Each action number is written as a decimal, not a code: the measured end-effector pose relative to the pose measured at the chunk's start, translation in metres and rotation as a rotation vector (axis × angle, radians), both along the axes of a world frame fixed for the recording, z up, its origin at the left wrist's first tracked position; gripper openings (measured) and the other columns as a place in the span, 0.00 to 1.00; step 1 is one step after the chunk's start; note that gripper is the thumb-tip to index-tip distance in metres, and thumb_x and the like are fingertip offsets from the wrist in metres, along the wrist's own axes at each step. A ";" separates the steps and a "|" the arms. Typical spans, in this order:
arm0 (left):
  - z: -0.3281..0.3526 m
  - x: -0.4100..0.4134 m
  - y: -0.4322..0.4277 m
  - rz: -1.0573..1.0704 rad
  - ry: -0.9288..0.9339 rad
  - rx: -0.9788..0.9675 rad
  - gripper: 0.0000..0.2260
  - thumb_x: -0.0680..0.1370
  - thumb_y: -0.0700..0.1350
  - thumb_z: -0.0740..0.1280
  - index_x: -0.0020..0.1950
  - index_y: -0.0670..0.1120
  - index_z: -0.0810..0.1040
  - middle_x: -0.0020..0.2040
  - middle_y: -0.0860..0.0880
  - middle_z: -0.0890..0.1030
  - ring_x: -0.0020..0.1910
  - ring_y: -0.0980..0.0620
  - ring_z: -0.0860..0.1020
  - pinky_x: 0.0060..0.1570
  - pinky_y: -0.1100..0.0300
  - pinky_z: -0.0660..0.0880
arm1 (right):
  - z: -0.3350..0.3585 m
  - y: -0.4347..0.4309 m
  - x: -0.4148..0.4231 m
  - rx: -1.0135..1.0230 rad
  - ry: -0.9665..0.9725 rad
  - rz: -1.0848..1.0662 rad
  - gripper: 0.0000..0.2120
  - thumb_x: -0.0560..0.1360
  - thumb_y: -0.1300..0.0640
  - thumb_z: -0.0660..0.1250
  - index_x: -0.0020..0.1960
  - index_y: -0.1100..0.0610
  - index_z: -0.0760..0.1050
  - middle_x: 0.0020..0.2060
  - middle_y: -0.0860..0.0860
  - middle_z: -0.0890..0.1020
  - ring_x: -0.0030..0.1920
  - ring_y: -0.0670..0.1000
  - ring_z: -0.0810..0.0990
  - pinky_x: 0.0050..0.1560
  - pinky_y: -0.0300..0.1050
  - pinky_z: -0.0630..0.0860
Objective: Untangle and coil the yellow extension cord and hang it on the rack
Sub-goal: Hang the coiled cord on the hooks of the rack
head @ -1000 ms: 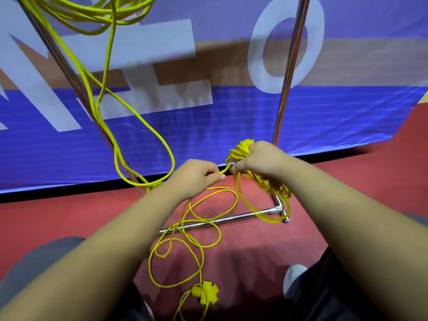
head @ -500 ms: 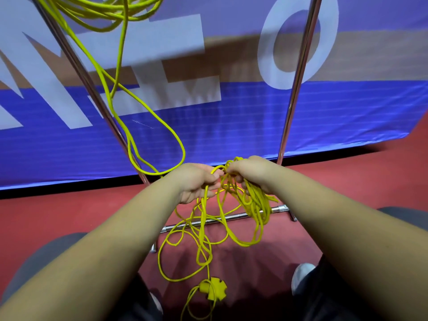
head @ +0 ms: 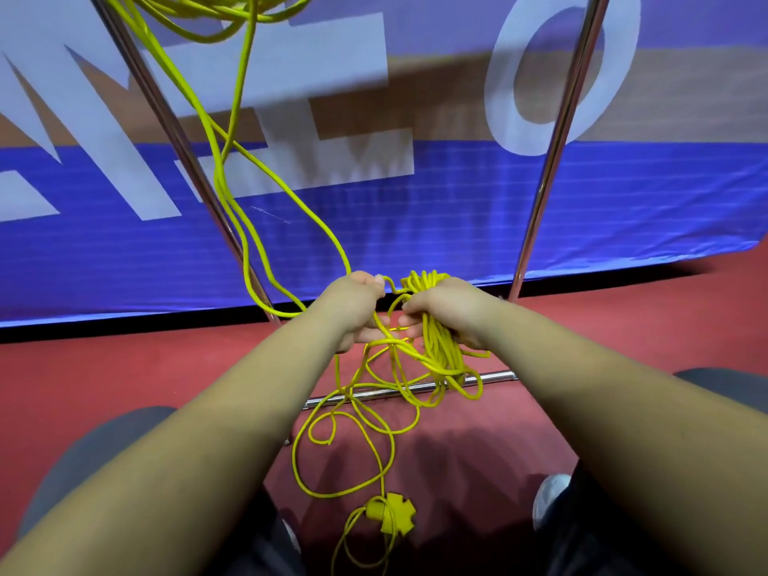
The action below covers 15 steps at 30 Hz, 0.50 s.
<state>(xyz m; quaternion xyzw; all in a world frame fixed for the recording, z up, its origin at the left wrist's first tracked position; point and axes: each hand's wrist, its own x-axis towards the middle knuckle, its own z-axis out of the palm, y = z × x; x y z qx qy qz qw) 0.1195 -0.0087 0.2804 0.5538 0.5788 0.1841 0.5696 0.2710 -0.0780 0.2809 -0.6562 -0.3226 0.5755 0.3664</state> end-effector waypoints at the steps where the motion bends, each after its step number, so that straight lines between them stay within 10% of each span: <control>1: 0.001 0.000 0.002 0.036 -0.011 0.009 0.12 0.86 0.52 0.61 0.48 0.47 0.76 0.49 0.41 0.78 0.41 0.48 0.81 0.41 0.45 0.85 | 0.000 0.000 -0.003 0.007 0.010 0.016 0.03 0.80 0.63 0.68 0.50 0.61 0.81 0.44 0.59 0.87 0.40 0.55 0.86 0.34 0.45 0.81; 9: -0.005 -0.009 0.023 0.054 0.234 0.289 0.18 0.80 0.61 0.67 0.37 0.53 0.86 0.23 0.52 0.76 0.24 0.50 0.70 0.39 0.56 0.70 | -0.003 0.003 -0.021 0.062 0.181 0.040 0.07 0.76 0.63 0.73 0.54 0.62 0.83 0.43 0.62 0.84 0.36 0.57 0.84 0.36 0.48 0.83; 15: -0.002 -0.010 0.029 0.020 0.267 0.412 0.18 0.79 0.64 0.67 0.42 0.52 0.87 0.22 0.52 0.76 0.39 0.42 0.80 0.51 0.48 0.79 | 0.002 0.010 -0.022 0.056 0.357 -0.022 0.02 0.78 0.64 0.73 0.49 0.61 0.85 0.41 0.57 0.86 0.37 0.54 0.85 0.46 0.52 0.85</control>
